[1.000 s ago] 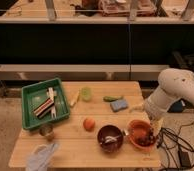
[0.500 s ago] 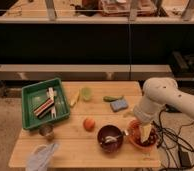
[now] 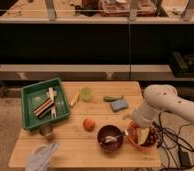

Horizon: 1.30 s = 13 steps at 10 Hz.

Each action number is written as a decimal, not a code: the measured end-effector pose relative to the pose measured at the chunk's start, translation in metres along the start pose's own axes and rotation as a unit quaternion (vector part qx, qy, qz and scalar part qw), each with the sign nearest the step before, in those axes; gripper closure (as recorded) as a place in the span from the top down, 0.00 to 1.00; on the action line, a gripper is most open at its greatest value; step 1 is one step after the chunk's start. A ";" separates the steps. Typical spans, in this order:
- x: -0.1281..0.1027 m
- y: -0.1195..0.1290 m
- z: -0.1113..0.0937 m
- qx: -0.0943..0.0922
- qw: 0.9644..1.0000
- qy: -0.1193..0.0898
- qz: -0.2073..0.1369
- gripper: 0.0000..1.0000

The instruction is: Place fork in table surface

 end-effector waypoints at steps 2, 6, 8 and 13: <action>-0.003 -0.002 0.010 -0.002 1.000 -0.003 0.000 0.70; -0.003 -0.002 0.023 -0.002 1.000 0.003 -0.005 0.30; -0.004 -0.004 0.028 -0.004 1.000 0.008 -0.009 0.19; -0.011 -0.008 0.018 0.000 1.000 0.013 -0.025 0.19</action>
